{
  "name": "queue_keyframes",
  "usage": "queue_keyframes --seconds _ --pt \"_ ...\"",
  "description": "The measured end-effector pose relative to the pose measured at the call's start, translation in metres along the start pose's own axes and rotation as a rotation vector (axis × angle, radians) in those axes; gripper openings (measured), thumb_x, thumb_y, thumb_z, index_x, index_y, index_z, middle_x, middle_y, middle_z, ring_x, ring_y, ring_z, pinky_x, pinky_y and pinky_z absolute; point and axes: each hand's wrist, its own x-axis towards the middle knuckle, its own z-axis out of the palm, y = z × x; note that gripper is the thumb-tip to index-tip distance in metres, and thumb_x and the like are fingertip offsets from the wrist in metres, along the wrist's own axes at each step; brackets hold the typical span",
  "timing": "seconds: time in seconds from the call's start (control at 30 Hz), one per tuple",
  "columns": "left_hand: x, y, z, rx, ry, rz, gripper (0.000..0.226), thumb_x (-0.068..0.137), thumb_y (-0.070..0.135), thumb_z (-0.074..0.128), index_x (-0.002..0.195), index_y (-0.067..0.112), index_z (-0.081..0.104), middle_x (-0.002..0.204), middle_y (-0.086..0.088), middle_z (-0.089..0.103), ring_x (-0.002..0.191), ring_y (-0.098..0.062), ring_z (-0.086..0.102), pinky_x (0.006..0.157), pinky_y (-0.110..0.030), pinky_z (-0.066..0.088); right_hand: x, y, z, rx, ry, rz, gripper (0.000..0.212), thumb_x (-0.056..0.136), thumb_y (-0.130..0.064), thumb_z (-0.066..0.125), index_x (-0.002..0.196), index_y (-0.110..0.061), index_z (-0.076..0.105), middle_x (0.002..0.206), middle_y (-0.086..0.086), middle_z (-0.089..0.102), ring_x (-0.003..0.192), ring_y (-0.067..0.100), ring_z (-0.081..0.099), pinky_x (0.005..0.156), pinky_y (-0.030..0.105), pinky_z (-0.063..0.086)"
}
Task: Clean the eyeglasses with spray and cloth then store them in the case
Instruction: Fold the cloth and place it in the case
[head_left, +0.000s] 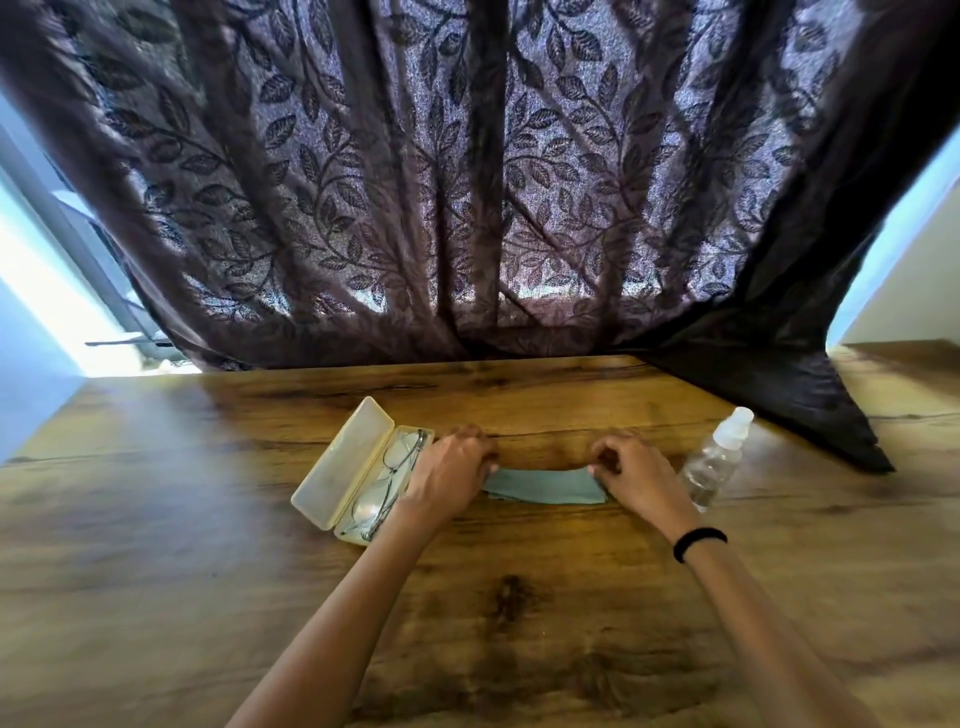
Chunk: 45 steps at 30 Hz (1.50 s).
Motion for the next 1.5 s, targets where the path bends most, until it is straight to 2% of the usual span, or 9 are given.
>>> queue_keyframes --seconds 0.23,0.33,0.43,0.53,0.73,0.9,1.17,1.33,1.5 --pt "-0.003 0.004 0.001 -0.067 0.006 0.028 0.013 0.089 0.018 0.057 0.098 0.012 0.063 0.107 -0.004 0.059 0.099 -0.018 0.053 0.080 -0.021 0.043 0.000 -0.001 -0.002 0.101 -0.039 -0.004 0.006 0.079 -0.015 0.068 0.077 -0.012 0.063 0.074 -0.018 0.048 0.108 0.020 0.051 0.093 0.035 0.039" --pt "-0.012 0.005 -0.007 -0.279 0.014 -0.077 0.007 0.089 0.017 0.057 0.095 0.015 0.060 0.095 0.000 0.063 0.080 -0.011 0.057 0.061 -0.010 0.043 0.001 -0.004 -0.003 0.432 -0.031 0.044 0.009 0.082 -0.012 0.065 0.074 -0.013 0.061 0.074 -0.007 0.059 0.084 0.016 0.057 0.068 0.018 0.043" --pt "-0.025 0.003 -0.014 -0.597 0.032 -0.218 0.004 0.088 0.020 0.057 0.090 0.017 0.059 0.086 0.001 0.063 0.075 -0.014 0.059 0.061 -0.020 0.046 0.000 -0.017 -0.001 0.942 -0.079 0.116 0.017 0.087 -0.009 0.057 0.072 -0.015 0.057 0.078 0.001 0.060 0.083 0.015 0.059 0.074 0.024 0.050" --pt "-0.042 -0.002 -0.021 -0.801 0.125 -0.332 0.005 0.086 0.020 0.058 0.082 0.018 0.061 0.079 0.000 0.064 0.069 -0.007 0.060 0.059 -0.019 0.047 0.007 -0.039 0.005 1.136 -0.134 0.144 0.019 0.089 -0.006 0.051 0.076 -0.018 0.058 0.086 0.002 0.060 0.088 0.016 0.058 0.075 0.031 0.049" --pt "-0.083 -0.034 -0.027 -1.007 0.360 -0.550 0.004 0.083 0.015 0.064 0.084 0.017 0.061 0.084 -0.003 0.069 0.073 -0.007 0.068 0.054 -0.017 0.052 0.027 -0.106 0.026 0.936 -0.171 -0.061 0.009 0.089 -0.007 0.056 0.095 -0.013 0.058 0.091 0.007 0.059 0.092 0.021 0.056 0.083 0.044 0.048" --pt "-0.114 -0.054 -0.029 -0.867 0.466 -0.616 0.018 0.084 0.008 0.062 0.080 0.025 0.063 0.092 -0.008 0.068 0.074 -0.015 0.068 0.053 -0.018 0.052 0.042 -0.149 0.047 0.740 -0.201 -0.225 0.017 0.083 -0.002 0.063 0.099 0.003 0.060 0.087 0.011 0.061 0.080 0.018 0.058 0.062 0.021 0.051" --pt "-0.122 -0.052 -0.035 -0.566 0.548 -0.659 0.016 0.083 0.002 0.062 0.091 0.011 0.073 0.087 -0.009 0.071 0.064 -0.017 0.064 0.069 -0.031 0.057 0.061 -0.175 0.070 0.273 -0.170 -0.443 0.006 0.075 -0.011 0.071 0.081 -0.011 0.070 0.084 0.006 0.072 0.075 0.014 0.063 0.068 0.030 0.052" --pt "-0.118 -0.043 -0.033 -0.345 0.524 -0.552 0.011 0.083 0.011 0.065 0.091 0.013 0.073 0.087 -0.006 0.071 0.055 0.004 0.052 0.052 0.001 0.041 0.065 -0.177 0.072 0.156 -0.162 -0.525 0.010 0.078 -0.009 0.068 0.086 -0.011 0.073 0.095 0.004 0.072 0.088 0.012 0.063 0.074 0.019 0.043" --pt "-0.116 -0.040 -0.030 -0.185 0.470 -0.508 0.015 0.089 0.020 0.058 0.096 0.015 0.070 0.098 -0.005 0.072 0.073 -0.009 0.065 0.054 -0.004 0.044 0.067 -0.175 0.077 0.170 -0.169 -0.539 0.011 0.079 -0.005 0.067 0.089 -0.007 0.073 0.096 0.007 0.073 0.091 0.015 0.065 0.078 0.019 0.045"
